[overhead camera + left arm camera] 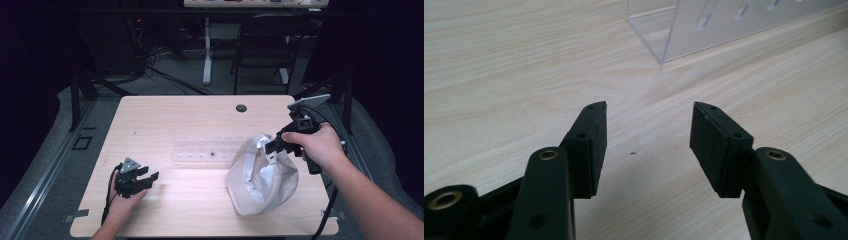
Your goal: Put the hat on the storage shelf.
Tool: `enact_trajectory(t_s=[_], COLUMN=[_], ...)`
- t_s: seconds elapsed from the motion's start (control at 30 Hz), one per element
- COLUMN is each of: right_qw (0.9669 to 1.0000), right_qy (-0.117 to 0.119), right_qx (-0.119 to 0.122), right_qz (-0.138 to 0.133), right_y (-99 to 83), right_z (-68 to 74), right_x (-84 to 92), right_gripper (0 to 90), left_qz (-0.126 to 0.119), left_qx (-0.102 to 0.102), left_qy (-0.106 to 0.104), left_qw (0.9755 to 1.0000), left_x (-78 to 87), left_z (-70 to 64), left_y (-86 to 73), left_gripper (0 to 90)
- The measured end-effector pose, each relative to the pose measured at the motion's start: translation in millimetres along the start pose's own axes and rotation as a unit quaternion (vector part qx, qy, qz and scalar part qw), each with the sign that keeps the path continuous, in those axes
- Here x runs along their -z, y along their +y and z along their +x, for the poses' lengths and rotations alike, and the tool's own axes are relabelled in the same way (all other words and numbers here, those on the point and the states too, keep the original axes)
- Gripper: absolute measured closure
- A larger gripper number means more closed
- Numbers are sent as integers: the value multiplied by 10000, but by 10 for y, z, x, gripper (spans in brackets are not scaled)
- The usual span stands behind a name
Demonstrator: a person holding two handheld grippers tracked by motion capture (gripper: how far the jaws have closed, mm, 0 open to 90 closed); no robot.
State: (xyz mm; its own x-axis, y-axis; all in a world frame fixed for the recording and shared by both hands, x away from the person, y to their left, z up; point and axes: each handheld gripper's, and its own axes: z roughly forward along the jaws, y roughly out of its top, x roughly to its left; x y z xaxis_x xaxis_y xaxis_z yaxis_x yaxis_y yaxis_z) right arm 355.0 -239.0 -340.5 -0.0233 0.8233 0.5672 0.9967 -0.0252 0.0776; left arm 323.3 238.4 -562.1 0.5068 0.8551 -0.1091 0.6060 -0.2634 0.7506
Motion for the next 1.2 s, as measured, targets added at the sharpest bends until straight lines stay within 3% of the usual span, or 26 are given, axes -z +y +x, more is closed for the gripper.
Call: enact_trajectory(t_s=[0.03, 0.37, 0.73, 0.87, 1.03, 1.2], right_qw=[9999, 9986, 9957, 9934, 9919, 9913], right_qy=[27, 418, 824, 1048, 1133, 1158], right_qx=[-125, -259, -124, 14, 40, 39], right_qz=[-75, -207, -410, -463, -570, -619], right_y=[-2, 17, 93, 141, 220, 311], right_z=[11, -3, 126, 223, 308, 344], right_x=[2, 131, 212, 291, 330, 332], right_gripper=[818, 818, 818, 817, 818, 818], left_qz=[-1, 9, -48, -45, -136, -128], left_qx=[-1, 71, 100, 237, 371, 279], left_qy=[-9, 54, 49, 23, -87, -75], left_qw=[10000, 10000, 9999, 9997, 9992, 9995], left_x=[0, -9, -4, 5, 16, 16], left_z=[2, 4, -16, -31, -34, -88], left_y=[-1, -11, -15, -10, -5, -2], left_gripper=[488, 458, 449, 447, 460, 491])
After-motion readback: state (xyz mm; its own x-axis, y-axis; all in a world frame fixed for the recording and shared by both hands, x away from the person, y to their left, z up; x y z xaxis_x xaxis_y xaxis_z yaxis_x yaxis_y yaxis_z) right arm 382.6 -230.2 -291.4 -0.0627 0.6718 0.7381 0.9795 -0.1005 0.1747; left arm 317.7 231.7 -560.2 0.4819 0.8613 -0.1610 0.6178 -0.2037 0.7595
